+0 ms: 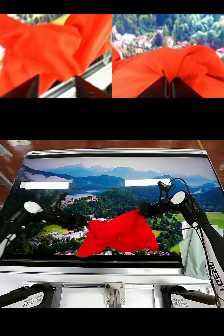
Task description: Fold the shirts.
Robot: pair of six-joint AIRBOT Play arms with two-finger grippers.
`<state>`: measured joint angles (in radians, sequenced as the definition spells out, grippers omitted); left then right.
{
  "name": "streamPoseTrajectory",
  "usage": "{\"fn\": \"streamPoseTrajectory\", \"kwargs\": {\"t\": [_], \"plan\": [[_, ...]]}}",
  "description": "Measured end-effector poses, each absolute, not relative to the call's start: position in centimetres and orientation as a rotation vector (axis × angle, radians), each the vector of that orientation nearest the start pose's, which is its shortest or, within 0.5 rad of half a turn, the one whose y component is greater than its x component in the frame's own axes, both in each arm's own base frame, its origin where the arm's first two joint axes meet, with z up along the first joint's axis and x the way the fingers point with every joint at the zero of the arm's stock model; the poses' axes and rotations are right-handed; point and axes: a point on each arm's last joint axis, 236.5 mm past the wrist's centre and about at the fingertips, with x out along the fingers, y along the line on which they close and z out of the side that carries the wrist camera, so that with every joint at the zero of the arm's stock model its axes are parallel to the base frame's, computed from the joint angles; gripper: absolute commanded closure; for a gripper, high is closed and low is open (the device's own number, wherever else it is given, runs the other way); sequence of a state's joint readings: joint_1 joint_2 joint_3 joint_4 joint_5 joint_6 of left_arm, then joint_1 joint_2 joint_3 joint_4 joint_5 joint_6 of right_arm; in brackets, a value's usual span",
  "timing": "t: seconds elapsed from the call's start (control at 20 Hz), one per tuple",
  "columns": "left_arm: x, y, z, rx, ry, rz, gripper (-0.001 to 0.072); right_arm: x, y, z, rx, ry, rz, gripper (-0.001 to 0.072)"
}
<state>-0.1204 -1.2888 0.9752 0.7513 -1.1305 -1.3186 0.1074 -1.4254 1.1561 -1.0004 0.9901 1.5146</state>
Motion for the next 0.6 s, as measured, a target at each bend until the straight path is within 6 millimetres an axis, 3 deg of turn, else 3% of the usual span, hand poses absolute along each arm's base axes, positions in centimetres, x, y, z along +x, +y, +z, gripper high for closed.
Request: {"fn": "streamPoseTrajectory", "kwargs": {"t": [0.05, 0.1, 0.15, 0.25, 0.35, 0.45, 0.6], "plan": [[32.5, -18.0, 1.0, -0.525, 1.367, -0.591, 0.0297, 40.9, 15.3, -1.0, 0.456, 1.254, 0.345, 0.0654], [31.6, -16.0, 0.8, -0.509, 1.412, -0.55, 0.021, 40.6, 15.3, -1.1, 0.454, 1.267, 0.35, 0.0654], [30.5, -14.4, 0.4, -0.488, 1.454, -0.51, -0.0013, 40.3, 15.4, -1.1, 0.449, 1.28, 0.356, 0.0654], [27.6, -12.0, -1.1, -0.466, 1.551, -0.439, -0.0012, 39.9, 15.4, -1.2, 0.444, 1.293, 0.363, 0.0654], [24.7, -11.1, -3.2, -0.479, 1.647, -0.392, -0.0012, 39.7, 15.5, -1.2, 0.441, 1.304, 0.367, 0.0653], [22.6, -11.3, -5.3, -0.522, 1.695, -0.363, -0.0012, 39.5, 15.5, -1.3, 0.439, 1.312, 0.37, 0.0653], [21.3, -12.7, -7.5, -0.594, 1.695, -0.354, -0.0011, 39.3, 15.5, -1.3, 0.437, 1.318, 0.373, 0.0653]]}}
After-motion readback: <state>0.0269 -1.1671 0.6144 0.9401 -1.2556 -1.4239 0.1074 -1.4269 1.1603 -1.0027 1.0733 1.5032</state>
